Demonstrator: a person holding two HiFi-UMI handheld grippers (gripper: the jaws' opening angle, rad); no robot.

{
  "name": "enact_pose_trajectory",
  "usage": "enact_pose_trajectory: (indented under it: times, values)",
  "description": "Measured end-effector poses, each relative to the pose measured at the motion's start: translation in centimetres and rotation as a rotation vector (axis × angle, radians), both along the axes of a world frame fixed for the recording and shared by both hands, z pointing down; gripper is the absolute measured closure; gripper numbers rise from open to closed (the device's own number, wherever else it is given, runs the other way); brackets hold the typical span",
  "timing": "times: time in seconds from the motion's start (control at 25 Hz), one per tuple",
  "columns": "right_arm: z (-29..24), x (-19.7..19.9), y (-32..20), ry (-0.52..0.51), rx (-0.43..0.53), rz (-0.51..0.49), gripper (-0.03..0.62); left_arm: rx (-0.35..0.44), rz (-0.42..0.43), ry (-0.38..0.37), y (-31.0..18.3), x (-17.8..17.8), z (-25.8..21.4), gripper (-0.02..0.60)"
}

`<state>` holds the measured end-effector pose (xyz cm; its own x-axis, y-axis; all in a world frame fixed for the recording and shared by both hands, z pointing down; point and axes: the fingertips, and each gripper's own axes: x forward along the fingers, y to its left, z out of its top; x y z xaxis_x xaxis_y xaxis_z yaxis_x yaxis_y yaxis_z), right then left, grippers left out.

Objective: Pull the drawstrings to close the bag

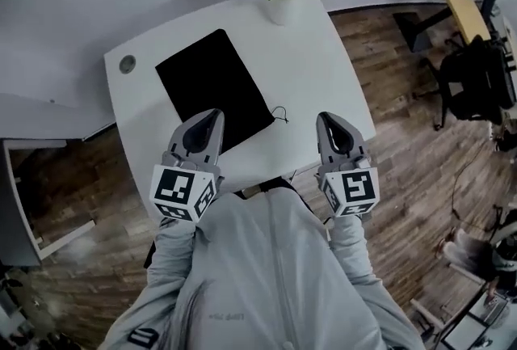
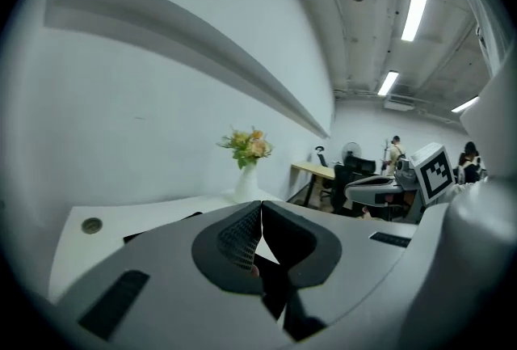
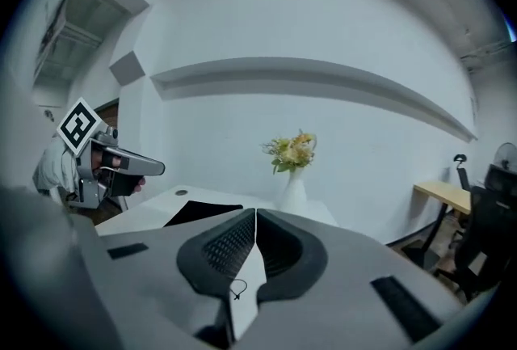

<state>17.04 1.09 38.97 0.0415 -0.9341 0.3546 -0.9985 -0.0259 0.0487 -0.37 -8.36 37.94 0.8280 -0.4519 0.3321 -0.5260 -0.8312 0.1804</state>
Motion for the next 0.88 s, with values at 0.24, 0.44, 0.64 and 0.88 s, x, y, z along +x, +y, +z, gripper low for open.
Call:
enact_pose_trajectory:
  times: [0.24,0.44,0.64,0.88]
  values:
    - [0.2,0.4,-5.3,-0.015,0.007,-0.243,0.571,0.038,-0.291,-0.031,-1.7,-3.5,-1.0,0.555]
    - [0.8,-0.7,-7.6,-0.025,0.010,-0.405,0.571,0.057,-0.473,-0.069,-1.1,-6.7,-1.4,0.555]
    - [0.8,-1.7,-8.6,-0.028,0.014,-0.498,0.571,0.045,-0.585,-0.099,0.6,-9.0,-0.7,0.555]
    - [1.0,-2.7,-8.5,-0.020,0.010,-0.523,0.571,0.019,-0.624,-0.109,2.1,-10.4,0.4,0.555]
